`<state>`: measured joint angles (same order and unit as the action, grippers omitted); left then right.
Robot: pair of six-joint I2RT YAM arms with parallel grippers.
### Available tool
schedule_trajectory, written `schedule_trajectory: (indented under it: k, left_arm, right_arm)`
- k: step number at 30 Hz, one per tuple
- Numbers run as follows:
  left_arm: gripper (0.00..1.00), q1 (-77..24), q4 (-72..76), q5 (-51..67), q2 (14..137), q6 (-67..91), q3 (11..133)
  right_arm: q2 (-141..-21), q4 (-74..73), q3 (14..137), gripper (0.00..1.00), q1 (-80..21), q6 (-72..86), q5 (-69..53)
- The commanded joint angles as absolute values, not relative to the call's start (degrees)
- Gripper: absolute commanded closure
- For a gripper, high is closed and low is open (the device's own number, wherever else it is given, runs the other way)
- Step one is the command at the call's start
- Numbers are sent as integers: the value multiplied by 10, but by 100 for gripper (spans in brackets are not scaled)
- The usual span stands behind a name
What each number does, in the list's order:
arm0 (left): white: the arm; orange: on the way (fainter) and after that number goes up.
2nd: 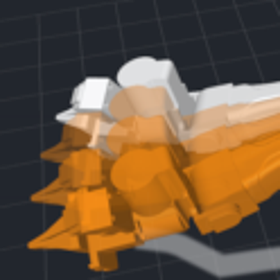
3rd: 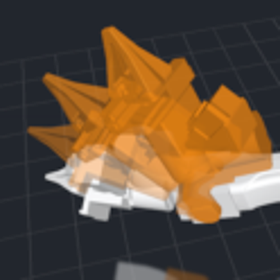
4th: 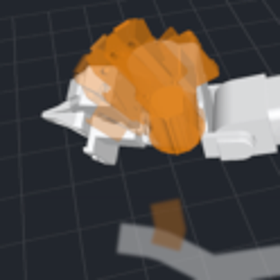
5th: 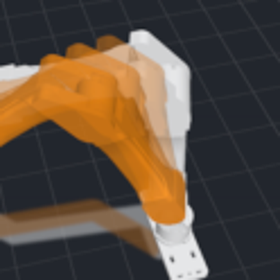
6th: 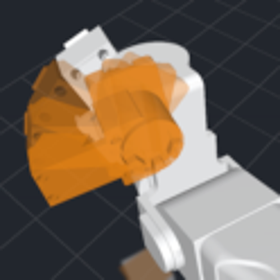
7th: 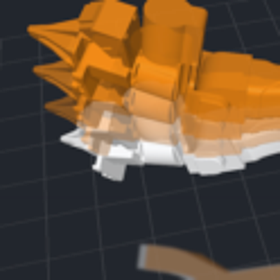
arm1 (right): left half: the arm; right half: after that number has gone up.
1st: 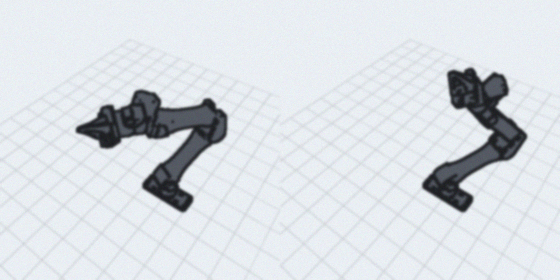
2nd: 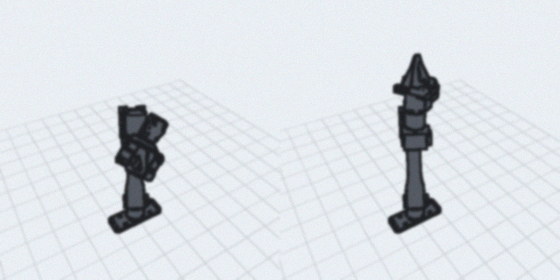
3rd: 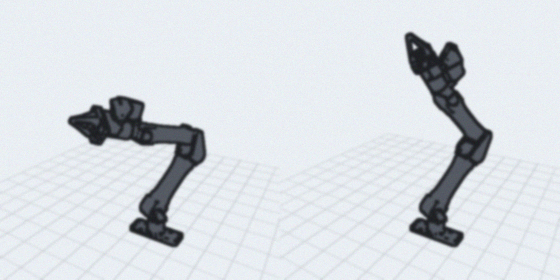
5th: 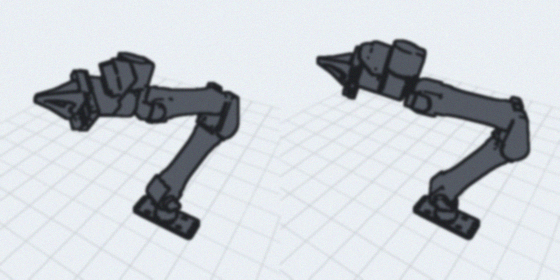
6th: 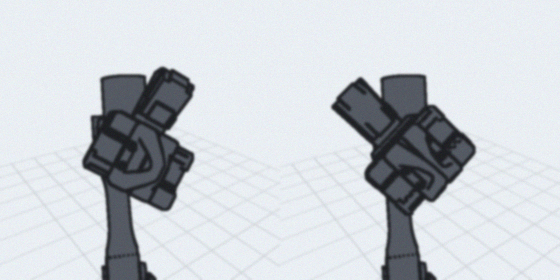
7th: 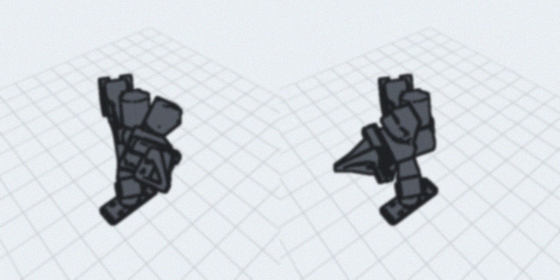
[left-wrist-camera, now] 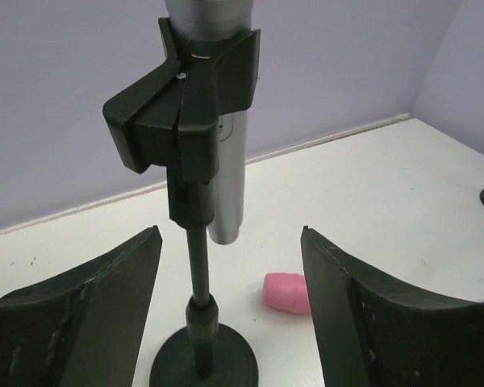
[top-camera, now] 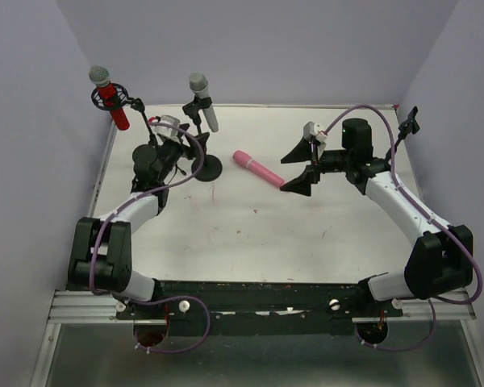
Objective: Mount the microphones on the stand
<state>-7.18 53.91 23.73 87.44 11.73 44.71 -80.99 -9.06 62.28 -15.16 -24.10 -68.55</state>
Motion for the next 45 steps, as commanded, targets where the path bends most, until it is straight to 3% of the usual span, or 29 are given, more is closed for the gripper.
schedule_trajectory:
  k: [1,7,13,18,22,27,32,35,39,45]
  left_arm:
    - [19,-69,497,214,768,142,392]
    - [1,-68,391,182,585,156,313]
    - [1,-68,112,206,418,155,371]
    - [1,-68,-53,259,333,135,387]
    - [1,-69,-73,276,268,130,331]
    - [1,-103,-75,211,191,94,280]
    - [1,-136,-79,199,175,82,284]
    - [1,-148,-76,200,163,79,281]
    - [1,-154,-73,206,154,80,279]
    - [1,-163,-70,214,149,80,278]
  right_arm:
    - [-815,-101,617,0,-146,-258,-681]
    - [-809,-110,619,0,-140,-265,-673]
    - [-772,-162,621,0,-129,-302,-622]
    - [-709,-224,662,0,-121,-282,-499]
    - [-700,-289,724,0,-106,-216,-423]
    - [-662,-294,754,0,-34,-79,-324]
    - [-625,-201,680,0,118,63,-280]
    - [-602,-175,627,3,177,68,-238]
    - [-592,-143,569,8,199,50,-113]
    - [-630,16,477,9,199,12,-77]
